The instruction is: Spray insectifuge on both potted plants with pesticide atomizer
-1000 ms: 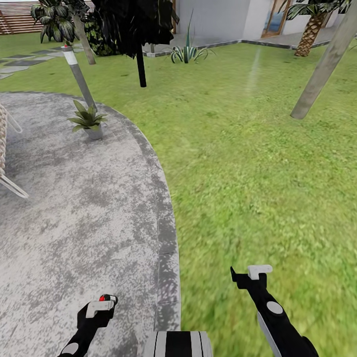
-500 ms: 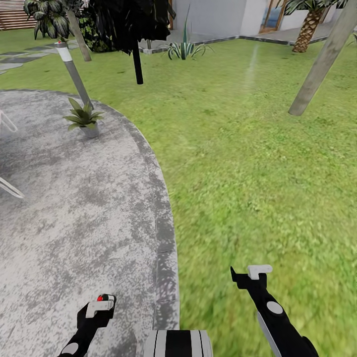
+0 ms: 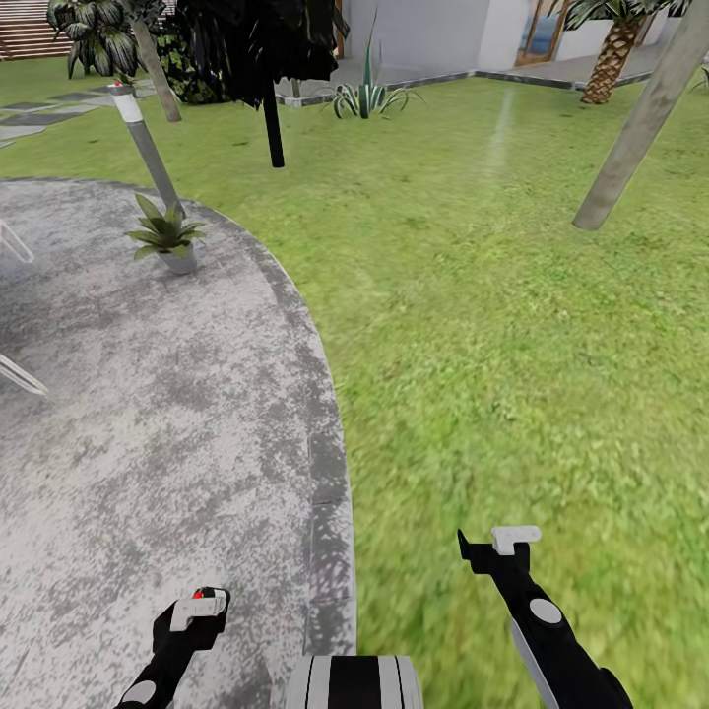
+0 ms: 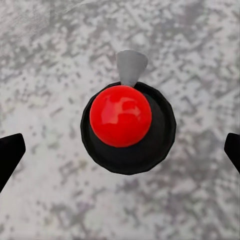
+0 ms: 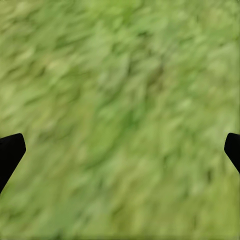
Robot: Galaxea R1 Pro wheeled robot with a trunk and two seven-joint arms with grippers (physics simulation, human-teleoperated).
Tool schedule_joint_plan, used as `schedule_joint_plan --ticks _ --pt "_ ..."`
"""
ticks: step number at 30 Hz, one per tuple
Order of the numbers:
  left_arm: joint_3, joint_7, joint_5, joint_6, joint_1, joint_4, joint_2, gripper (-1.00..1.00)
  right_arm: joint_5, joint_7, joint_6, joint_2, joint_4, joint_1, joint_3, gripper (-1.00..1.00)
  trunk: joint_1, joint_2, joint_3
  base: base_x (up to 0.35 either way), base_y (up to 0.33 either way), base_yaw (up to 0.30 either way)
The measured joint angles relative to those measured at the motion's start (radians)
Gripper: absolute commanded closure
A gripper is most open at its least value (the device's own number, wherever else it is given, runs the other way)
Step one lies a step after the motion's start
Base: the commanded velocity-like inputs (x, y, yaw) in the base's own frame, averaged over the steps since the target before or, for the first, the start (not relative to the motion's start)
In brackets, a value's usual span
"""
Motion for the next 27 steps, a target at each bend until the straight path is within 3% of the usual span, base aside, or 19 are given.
schedule_joint_plan --ticks 13,14,27 --pt "0.003 0.0 0.004 0.0 0.0 -0.001 0.001 -1.0 0.0 0.0 0.0 0.0 0.0 0.0 0.0 -1.0 0.0 0.0 0.0 0.033 0.0 0.0" --pt "0.004 0.0 0.005 0.0 0.0 -0.001 0.001 1.0 0.0 0.0 0.0 0.0 0.0 0.0 0.0 -1.0 0.0 0.0 0.0 0.001 0.0 0.0" --pt "0.005 -0.001 0.01 0.0 0.0 -0.003 0.001 1.0 0.0 0.0 0.001 0.0 0.0 0.0 0.0 -1.0 0.0 0.0 0.0 0.0 0.0 0.0"
